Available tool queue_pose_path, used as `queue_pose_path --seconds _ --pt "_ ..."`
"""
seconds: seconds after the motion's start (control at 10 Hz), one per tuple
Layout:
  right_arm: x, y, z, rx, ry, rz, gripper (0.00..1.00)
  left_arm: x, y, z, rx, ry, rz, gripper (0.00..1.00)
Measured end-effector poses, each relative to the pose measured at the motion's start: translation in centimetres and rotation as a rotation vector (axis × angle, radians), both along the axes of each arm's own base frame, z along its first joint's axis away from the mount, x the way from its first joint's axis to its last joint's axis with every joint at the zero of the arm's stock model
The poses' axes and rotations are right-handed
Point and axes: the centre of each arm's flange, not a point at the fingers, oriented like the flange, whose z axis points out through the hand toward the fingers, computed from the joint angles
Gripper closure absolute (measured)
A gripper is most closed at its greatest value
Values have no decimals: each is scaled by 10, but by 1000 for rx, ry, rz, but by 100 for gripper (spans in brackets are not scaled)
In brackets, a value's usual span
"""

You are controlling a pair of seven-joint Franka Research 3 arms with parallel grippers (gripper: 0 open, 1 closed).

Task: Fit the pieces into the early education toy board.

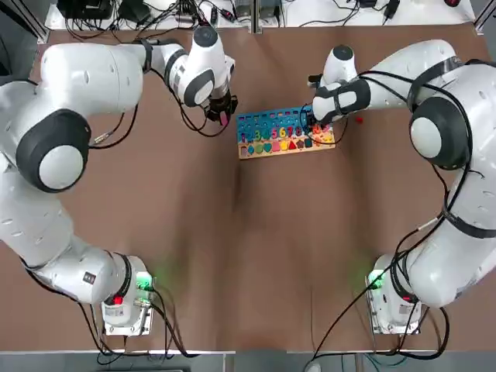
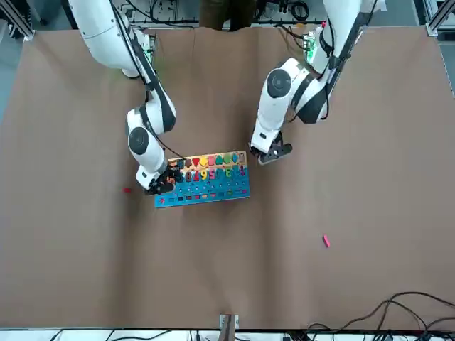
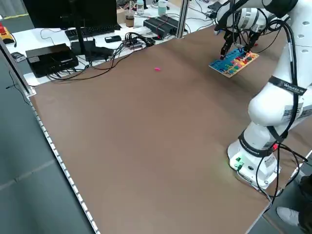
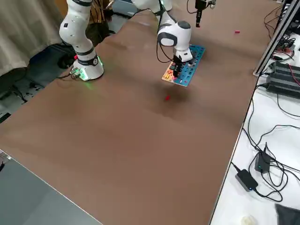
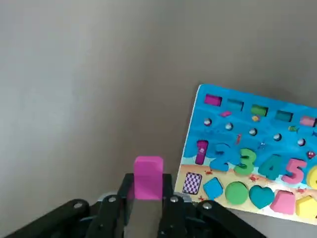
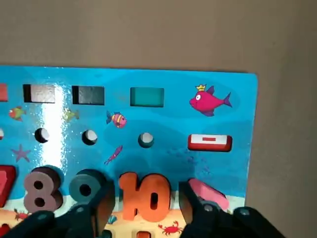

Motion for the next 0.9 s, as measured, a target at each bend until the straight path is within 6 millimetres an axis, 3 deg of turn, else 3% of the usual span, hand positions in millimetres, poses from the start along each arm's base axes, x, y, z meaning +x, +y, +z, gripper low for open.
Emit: queue_pose_path --seconds 0.3,0.4,0.6,0.9 --pt "0 0 0 -1 2 -5 39 -25 -24 -22 16 36 -39 74" --pt "0 0 0 -1 3 -7 45 -31 -28 -27 21 43 -43 74" --pt "1 0 2 -2 9 -8 53 -40 -34 -32 29 52 -50 74" --pt "2 1 4 -11 38 -6 52 -46 -37 -39 36 64 -53 74"
